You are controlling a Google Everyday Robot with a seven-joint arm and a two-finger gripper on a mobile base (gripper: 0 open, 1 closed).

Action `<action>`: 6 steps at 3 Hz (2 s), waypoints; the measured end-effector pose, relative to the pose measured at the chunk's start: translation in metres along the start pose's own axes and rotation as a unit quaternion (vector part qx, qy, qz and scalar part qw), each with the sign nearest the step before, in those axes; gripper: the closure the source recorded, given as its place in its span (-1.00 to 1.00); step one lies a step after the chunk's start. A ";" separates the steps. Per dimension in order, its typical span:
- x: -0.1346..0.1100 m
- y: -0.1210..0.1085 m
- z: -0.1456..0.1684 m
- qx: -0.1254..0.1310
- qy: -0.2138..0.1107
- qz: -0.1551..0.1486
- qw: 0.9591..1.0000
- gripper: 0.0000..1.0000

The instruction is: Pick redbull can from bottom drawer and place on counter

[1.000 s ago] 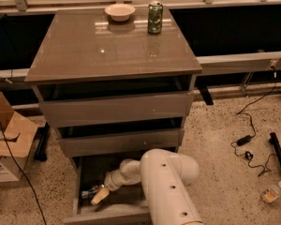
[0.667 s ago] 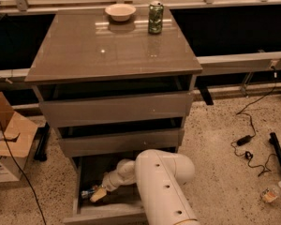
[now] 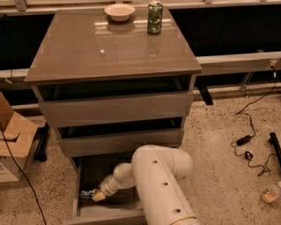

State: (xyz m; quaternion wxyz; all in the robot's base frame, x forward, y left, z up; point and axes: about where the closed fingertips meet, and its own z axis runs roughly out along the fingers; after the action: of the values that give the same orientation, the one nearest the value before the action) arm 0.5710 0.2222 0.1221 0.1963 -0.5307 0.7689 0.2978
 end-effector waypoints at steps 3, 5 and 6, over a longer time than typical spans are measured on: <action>-0.022 0.048 -0.083 -0.057 -0.114 -0.055 0.990 1.00; -0.029 0.139 -0.226 -0.091 -0.221 -0.168 0.956 1.00; -0.042 0.169 -0.306 -0.052 -0.247 -0.212 0.944 1.00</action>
Offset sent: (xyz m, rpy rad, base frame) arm -0.0195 -0.0505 0.0964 0.3737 -0.0381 -0.0024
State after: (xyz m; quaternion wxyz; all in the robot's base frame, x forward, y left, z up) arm 0.4326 0.0918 0.4183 0.4106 -0.6005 0.5493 0.4111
